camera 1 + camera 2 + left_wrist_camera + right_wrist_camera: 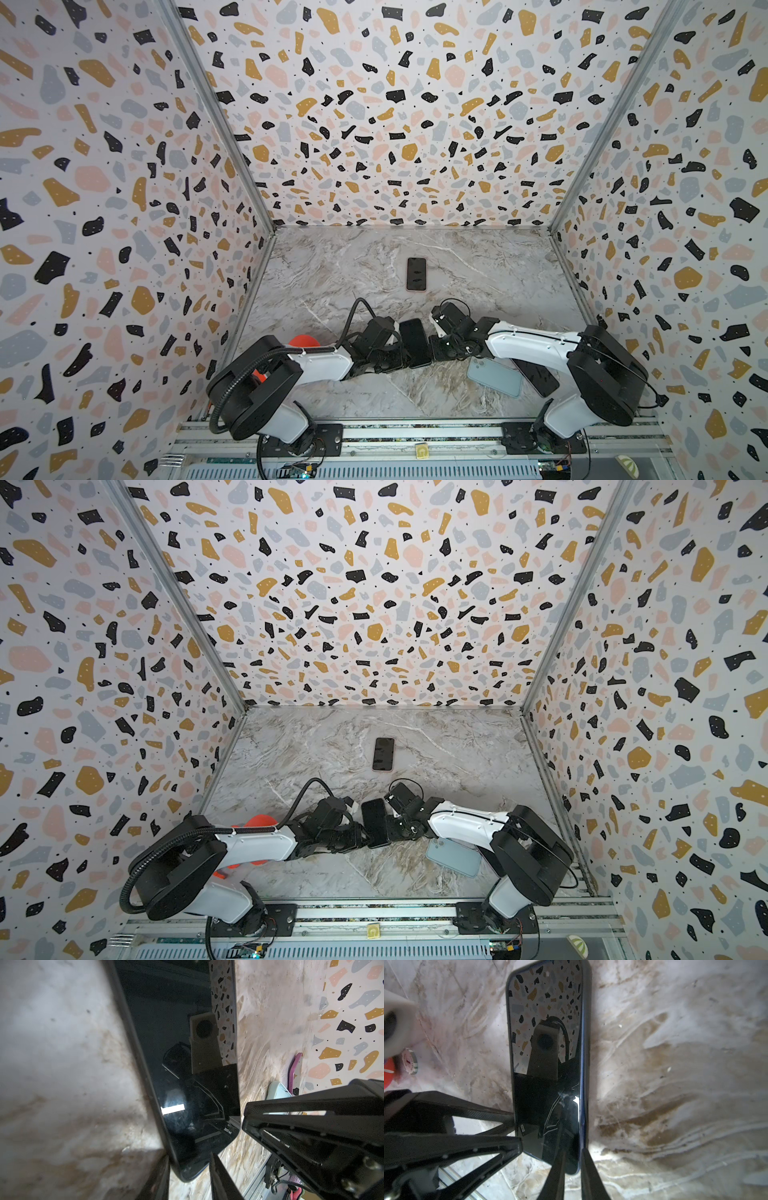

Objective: Put the phone into the phone case

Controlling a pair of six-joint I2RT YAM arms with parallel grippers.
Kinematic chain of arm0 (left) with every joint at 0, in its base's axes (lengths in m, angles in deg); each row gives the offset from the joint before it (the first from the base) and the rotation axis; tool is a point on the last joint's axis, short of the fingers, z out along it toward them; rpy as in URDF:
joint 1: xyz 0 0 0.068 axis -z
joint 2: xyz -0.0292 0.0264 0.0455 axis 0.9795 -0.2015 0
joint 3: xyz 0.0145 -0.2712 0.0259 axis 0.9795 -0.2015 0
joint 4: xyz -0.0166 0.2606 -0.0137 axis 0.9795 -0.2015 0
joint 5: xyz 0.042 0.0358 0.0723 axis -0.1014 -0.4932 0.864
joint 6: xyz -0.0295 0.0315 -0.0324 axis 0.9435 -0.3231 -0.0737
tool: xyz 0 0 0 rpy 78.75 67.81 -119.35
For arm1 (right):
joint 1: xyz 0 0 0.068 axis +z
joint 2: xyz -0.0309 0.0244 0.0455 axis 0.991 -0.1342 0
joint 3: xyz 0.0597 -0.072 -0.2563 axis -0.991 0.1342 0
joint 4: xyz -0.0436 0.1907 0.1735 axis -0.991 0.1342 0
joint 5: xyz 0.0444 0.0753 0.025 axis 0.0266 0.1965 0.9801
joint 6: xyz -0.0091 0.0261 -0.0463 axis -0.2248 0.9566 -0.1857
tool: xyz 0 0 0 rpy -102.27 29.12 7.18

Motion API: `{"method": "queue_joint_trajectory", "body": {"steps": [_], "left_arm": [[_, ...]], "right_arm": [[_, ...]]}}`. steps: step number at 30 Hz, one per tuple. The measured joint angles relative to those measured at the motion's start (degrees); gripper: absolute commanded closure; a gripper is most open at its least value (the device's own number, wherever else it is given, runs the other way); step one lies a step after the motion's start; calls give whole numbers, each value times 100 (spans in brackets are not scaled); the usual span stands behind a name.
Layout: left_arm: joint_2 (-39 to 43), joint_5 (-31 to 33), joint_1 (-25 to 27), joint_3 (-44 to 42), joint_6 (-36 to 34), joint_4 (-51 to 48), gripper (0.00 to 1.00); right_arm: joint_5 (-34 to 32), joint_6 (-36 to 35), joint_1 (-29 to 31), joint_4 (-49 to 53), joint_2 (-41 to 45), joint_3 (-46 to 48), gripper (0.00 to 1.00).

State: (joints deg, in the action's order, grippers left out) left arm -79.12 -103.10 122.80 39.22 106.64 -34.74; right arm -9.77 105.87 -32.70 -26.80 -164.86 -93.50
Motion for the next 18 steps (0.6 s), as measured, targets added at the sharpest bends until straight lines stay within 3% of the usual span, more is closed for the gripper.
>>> {"method": "queue_joint_trajectory", "body": {"steps": [18], "left_arm": [[-42, 0, -2, 15, -20, 9, 66]], "right_arm": [[57, 4, -2, -85, -26, 83, 86]]}}
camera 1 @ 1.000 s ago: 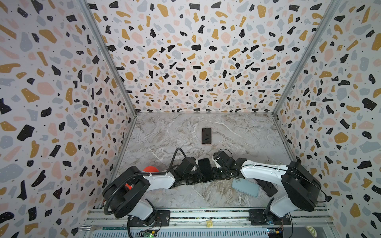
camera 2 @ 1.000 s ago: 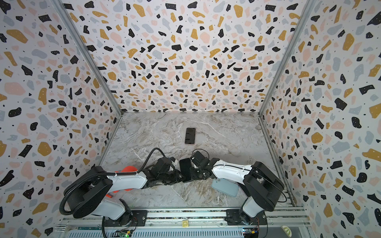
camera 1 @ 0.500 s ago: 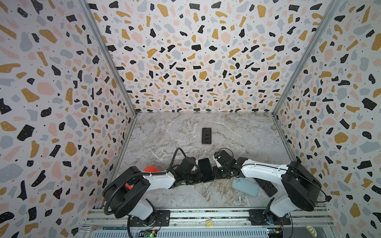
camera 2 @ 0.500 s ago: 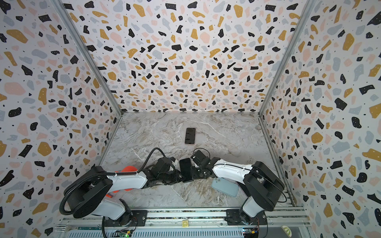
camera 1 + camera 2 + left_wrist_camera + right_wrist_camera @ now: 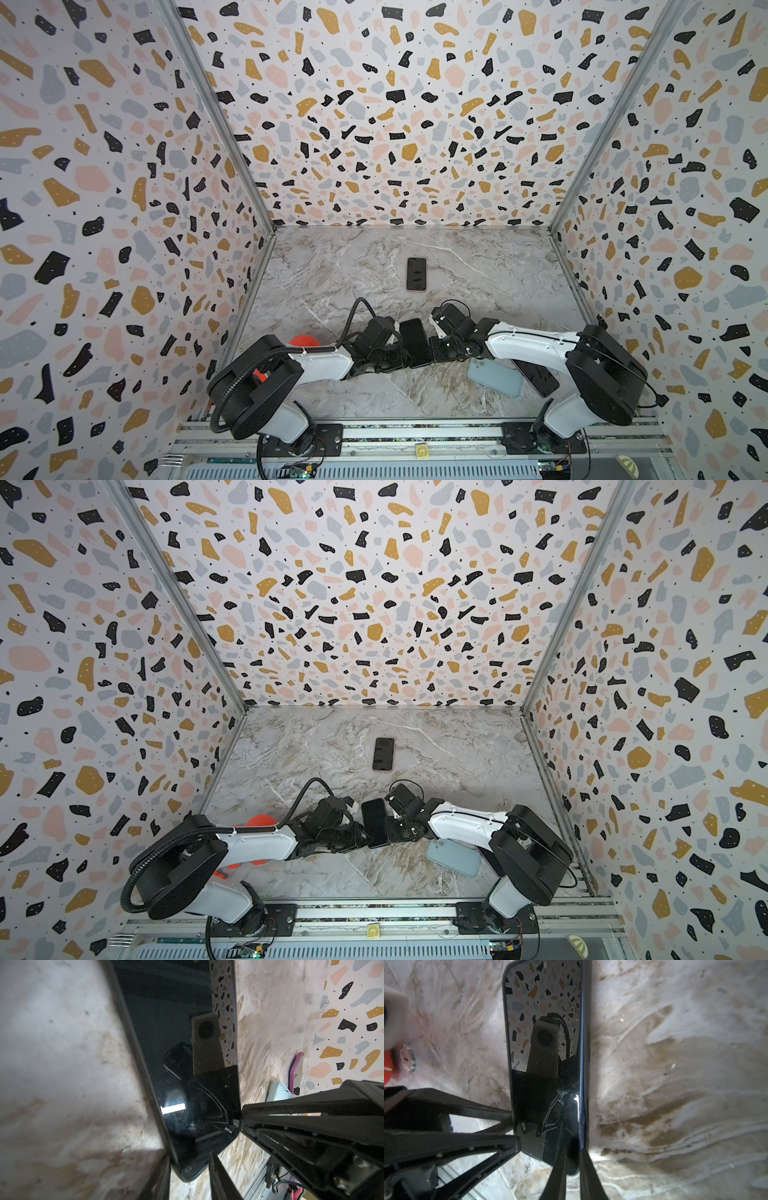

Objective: Put the phone into the phone case

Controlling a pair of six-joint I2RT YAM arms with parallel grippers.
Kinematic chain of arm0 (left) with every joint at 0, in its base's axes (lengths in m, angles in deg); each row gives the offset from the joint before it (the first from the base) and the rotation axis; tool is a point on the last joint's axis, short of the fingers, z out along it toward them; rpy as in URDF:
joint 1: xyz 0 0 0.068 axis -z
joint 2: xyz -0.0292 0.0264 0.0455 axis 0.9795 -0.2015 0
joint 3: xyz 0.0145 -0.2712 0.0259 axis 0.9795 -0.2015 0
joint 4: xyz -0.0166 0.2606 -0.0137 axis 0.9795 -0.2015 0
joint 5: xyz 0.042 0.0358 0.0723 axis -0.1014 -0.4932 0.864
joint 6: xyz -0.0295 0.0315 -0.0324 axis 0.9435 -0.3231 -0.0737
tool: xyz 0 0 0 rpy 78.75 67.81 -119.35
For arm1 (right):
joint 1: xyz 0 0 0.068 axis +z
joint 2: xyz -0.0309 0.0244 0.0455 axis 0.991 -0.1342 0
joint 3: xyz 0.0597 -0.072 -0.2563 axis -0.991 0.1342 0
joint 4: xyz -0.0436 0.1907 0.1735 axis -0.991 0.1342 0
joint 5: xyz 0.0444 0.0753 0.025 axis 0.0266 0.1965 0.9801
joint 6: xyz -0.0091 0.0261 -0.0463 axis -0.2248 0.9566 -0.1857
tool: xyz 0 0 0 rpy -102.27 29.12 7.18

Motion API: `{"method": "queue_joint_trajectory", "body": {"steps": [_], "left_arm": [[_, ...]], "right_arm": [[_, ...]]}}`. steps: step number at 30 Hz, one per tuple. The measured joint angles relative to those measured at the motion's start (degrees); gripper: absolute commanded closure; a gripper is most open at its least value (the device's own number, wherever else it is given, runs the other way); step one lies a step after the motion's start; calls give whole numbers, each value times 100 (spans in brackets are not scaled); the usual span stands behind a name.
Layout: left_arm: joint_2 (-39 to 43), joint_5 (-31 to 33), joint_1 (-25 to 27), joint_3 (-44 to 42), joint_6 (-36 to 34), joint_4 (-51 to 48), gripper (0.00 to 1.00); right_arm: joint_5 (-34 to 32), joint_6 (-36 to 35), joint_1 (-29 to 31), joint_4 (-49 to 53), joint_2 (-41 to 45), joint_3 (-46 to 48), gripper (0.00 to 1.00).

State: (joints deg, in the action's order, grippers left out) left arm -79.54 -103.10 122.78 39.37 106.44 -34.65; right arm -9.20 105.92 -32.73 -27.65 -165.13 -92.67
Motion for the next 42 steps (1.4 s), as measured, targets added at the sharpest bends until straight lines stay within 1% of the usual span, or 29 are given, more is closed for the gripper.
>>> {"method": "queue_joint_trajectory", "body": {"steps": [15, 42], "left_arm": [[-15, 0, -4, 2, 0, 15, 67], [-81, -46, -42, 7, 22, 61, 68]], "right_arm": [[17, 42, -17, -28, -50, 13, 90], [122, 157, -57, -409, -94, 232, 91]]}}
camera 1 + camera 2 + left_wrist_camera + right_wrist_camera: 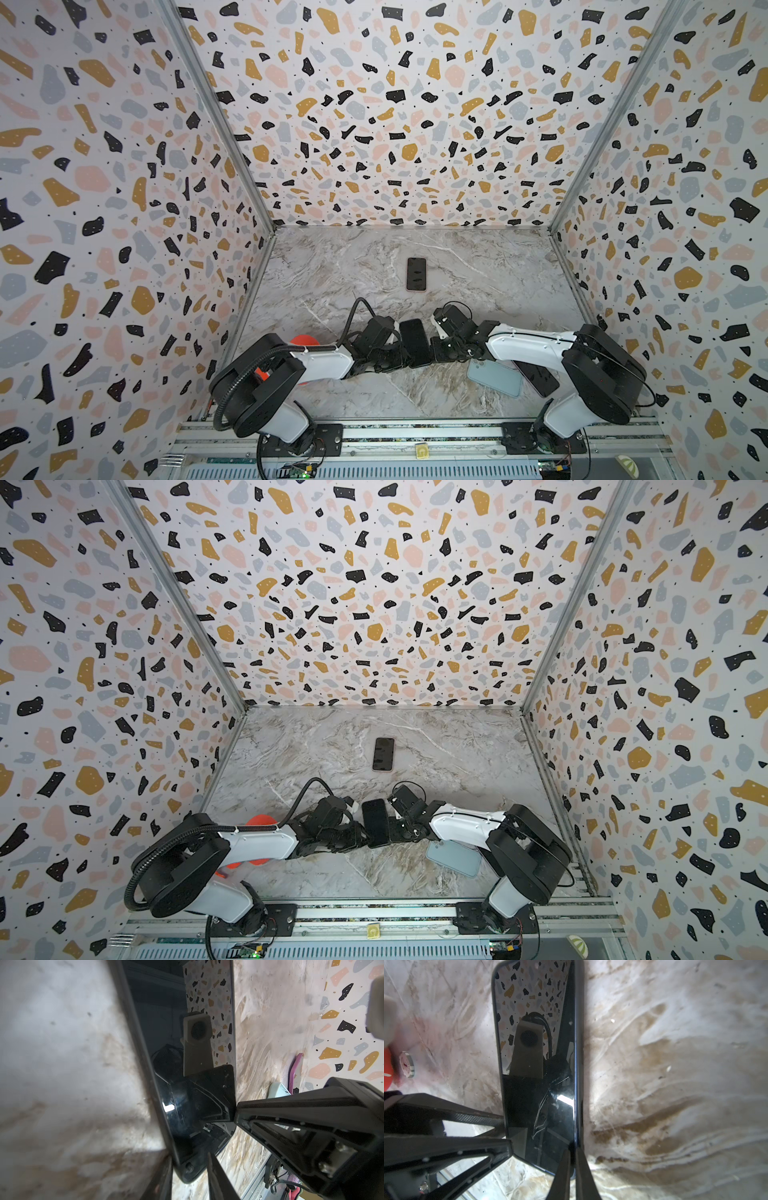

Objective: Put the phone into the phone case

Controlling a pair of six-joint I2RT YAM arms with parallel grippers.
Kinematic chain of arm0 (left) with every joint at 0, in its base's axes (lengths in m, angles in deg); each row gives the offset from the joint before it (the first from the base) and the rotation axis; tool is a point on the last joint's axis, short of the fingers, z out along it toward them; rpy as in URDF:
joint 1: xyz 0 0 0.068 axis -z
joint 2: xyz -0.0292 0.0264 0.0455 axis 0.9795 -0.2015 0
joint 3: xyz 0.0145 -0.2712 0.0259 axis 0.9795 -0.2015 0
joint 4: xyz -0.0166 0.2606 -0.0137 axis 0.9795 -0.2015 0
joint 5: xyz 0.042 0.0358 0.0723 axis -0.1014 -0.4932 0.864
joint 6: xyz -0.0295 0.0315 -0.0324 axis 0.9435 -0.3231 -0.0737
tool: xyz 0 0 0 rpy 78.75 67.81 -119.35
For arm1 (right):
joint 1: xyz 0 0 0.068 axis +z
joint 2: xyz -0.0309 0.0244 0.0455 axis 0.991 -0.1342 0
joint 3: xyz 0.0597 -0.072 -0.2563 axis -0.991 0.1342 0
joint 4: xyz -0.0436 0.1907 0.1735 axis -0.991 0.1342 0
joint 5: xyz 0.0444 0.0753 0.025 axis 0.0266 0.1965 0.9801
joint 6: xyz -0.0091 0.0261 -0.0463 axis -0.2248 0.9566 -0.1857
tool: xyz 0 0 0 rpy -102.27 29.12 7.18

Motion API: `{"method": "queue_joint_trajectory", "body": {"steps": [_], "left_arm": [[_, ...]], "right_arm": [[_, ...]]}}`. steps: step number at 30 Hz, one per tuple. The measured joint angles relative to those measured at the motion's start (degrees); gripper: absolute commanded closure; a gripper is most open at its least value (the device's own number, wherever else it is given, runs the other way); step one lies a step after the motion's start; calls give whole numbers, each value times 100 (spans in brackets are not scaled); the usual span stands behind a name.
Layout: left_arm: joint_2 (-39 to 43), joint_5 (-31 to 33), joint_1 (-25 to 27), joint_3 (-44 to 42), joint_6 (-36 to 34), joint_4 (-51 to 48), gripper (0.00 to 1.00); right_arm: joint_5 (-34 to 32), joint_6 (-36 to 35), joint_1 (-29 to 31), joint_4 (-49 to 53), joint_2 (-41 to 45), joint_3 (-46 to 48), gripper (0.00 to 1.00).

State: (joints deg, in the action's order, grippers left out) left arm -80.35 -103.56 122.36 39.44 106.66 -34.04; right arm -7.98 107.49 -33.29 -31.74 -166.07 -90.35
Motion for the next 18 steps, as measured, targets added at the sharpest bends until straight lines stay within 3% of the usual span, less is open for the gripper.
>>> {"method": "queue_joint_trajectory", "body": {"steps": [6, 18], "left_arm": [[0, 0, 0, 0, 2, 0, 68], [26, 216, 46, 203, -192, -413, 67]], "right_arm": [[-42, 7, 13, 39, 9, -22, 91], [-367, -173, 275, 844, 46, -420, 77]]}}
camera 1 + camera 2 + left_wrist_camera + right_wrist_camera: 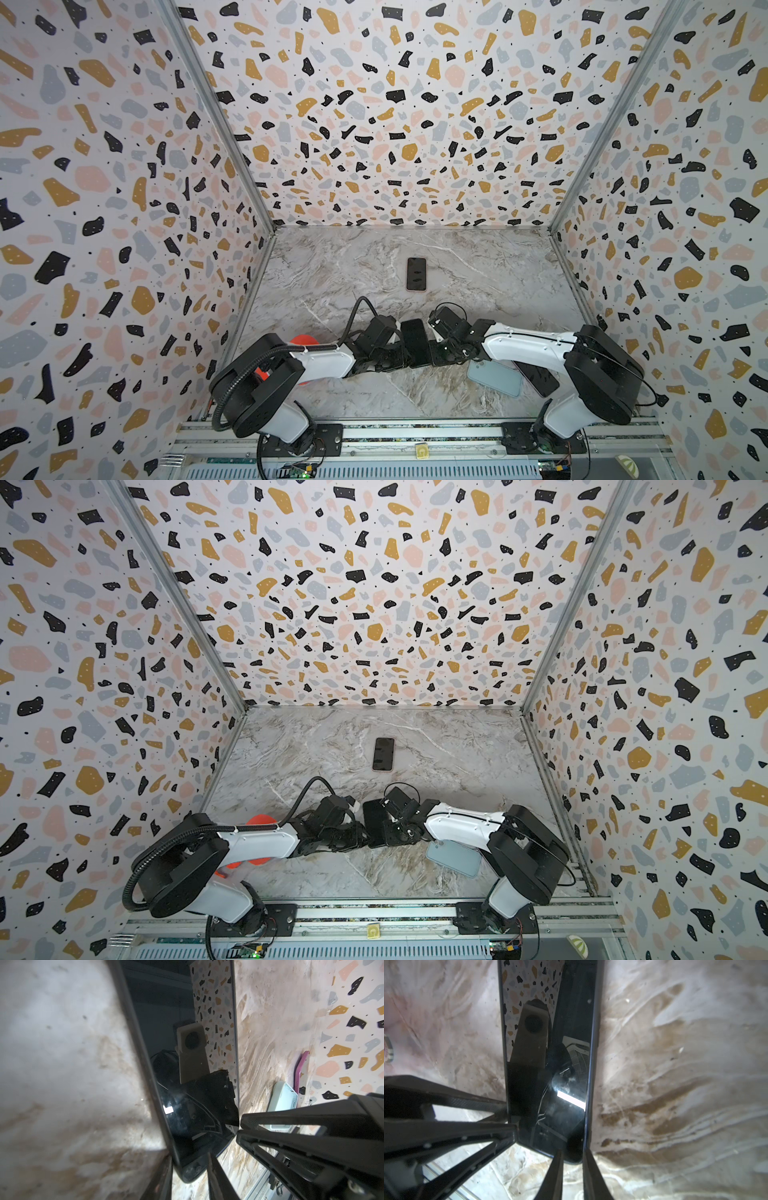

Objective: Put the phone into the phone case

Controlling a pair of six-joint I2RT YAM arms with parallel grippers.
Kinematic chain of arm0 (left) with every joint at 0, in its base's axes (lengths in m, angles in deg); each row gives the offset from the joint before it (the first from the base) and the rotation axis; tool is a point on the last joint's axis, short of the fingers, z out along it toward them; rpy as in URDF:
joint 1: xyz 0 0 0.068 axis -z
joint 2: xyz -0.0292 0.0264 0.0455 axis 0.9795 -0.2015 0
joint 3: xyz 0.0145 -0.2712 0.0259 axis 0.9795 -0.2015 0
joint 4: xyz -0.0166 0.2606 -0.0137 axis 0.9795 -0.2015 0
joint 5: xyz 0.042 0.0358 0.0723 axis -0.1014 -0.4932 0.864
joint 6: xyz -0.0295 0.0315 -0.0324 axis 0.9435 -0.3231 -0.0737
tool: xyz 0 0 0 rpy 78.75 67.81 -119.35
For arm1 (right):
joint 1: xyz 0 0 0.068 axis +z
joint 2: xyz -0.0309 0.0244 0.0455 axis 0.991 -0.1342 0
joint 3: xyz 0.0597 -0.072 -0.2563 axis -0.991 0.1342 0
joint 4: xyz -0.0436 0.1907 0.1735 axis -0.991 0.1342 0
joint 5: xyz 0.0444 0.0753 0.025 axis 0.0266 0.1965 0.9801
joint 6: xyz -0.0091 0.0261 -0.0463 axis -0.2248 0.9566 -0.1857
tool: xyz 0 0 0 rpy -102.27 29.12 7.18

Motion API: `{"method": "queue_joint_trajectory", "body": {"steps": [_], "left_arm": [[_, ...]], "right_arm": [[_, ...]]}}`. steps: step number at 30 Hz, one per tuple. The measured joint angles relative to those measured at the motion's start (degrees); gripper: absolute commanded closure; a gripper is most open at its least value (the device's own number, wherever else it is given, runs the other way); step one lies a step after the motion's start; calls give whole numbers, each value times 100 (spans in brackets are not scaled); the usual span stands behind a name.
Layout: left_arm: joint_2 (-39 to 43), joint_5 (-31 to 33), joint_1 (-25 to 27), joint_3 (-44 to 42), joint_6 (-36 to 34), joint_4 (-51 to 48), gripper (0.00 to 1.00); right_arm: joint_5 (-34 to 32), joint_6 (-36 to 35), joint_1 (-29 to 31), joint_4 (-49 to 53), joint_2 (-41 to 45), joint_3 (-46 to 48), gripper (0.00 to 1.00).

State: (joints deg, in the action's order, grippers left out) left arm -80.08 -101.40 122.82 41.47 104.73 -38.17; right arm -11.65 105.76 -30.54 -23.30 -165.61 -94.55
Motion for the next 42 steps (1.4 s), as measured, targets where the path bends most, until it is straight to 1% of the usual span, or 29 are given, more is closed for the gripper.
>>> {"method": "queue_joint_trajectory", "body": {"steps": [4, 17, 42], "left_arm": [[20, 116, 4, 72, -92, -153, 66], [22, 192, 9, 146, -291, -297, 65], [20, 195, 9, 146, -291, -297, 65]], "right_arm": [[-35, -37, 2, 35, 11, -28, 74], [81, -59, -4, 15, -166, -26, 74], [221, -31, -103, -118, -197, 52, 88]]}}
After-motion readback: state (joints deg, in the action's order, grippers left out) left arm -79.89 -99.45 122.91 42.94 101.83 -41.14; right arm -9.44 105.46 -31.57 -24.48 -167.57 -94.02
